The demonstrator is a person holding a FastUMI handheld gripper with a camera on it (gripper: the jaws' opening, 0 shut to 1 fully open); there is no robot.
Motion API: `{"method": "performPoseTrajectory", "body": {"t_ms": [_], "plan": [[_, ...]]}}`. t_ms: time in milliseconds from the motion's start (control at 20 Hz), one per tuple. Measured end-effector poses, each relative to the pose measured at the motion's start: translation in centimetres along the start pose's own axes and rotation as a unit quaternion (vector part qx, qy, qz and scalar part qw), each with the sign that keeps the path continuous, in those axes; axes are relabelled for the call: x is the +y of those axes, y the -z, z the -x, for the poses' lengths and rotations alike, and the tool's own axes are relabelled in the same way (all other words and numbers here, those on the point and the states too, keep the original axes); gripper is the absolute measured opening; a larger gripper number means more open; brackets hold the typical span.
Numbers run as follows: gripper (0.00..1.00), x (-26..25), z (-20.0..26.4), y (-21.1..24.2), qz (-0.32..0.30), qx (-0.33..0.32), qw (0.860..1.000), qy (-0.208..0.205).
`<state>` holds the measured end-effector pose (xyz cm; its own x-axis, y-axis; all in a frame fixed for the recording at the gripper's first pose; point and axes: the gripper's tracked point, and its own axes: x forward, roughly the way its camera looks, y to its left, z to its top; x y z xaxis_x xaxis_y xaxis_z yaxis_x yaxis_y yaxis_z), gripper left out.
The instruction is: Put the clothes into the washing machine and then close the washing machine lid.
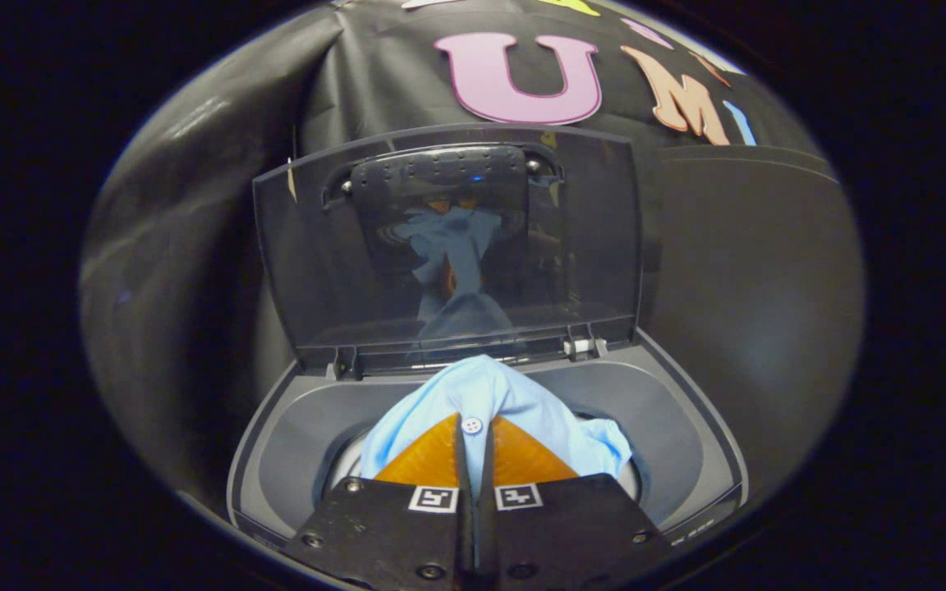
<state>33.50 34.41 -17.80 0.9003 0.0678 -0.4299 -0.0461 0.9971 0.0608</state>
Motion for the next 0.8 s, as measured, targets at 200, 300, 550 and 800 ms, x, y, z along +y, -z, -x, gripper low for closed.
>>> {"method": "performPoseTrajectory", "body": {"t_ms": [200, 300, 550, 800], "plan": [[0.07, 0.5, -0.2, 1.0, 0.017, 0.031, 0.999, -0.017], [0.08, 0.6, -0.2, 1.1, 0.028, 0.034, 0.999, -0.016], [0.1, 0.6, -0.6, 3.0, 0.022, 0.083, 0.996, -0.007], [0.56, 0.9, -0.3, 2.9, 0.021, 0.075, 0.997, -0.014]]}}
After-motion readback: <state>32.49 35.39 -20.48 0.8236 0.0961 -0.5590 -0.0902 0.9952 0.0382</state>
